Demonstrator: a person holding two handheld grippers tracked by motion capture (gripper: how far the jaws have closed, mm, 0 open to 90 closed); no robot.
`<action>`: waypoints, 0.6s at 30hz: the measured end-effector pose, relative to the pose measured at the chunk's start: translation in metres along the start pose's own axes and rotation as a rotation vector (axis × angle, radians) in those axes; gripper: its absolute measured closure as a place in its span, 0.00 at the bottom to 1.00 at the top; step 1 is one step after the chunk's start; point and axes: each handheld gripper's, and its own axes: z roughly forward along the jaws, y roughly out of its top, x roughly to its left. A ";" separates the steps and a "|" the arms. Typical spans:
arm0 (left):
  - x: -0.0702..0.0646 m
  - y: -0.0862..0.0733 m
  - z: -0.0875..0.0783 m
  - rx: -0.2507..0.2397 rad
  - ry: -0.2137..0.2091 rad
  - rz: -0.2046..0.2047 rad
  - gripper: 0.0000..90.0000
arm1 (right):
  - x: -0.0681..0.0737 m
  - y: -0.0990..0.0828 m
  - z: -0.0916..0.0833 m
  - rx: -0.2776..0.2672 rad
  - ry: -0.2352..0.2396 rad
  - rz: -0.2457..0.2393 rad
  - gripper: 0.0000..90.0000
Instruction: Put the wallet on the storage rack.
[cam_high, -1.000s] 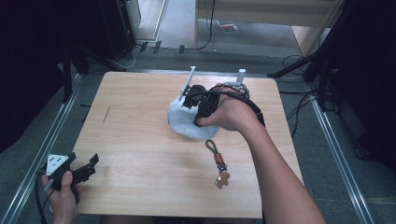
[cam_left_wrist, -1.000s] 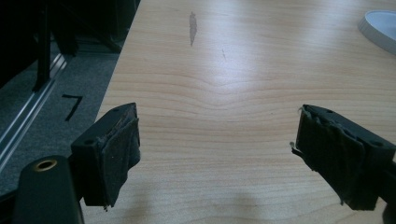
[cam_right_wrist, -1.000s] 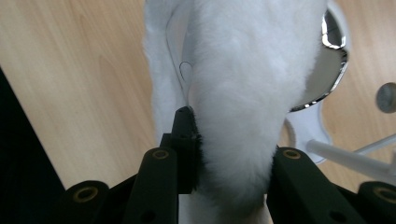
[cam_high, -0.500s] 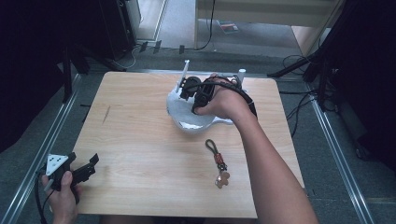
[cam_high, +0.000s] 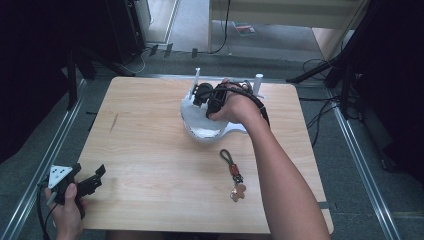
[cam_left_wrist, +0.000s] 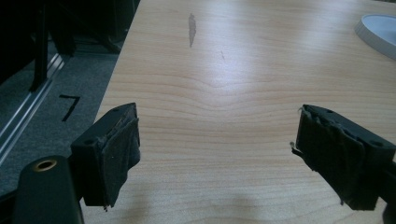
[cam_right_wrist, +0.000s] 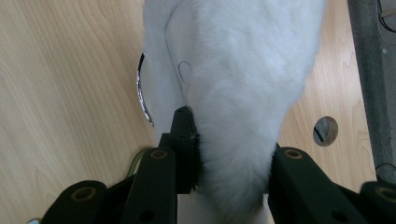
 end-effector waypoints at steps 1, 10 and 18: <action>0.000 0.000 0.000 0.002 0.001 0.001 0.16 | 0.000 0.000 0.002 0.007 0.000 0.003 0.80; 0.000 0.000 0.000 -0.001 0.001 0.000 0.16 | -0.003 0.003 0.019 0.016 -0.016 -0.019 0.79; 0.000 0.000 0.000 -0.002 0.001 0.005 0.16 | -0.003 0.003 0.032 0.016 -0.060 -0.064 0.79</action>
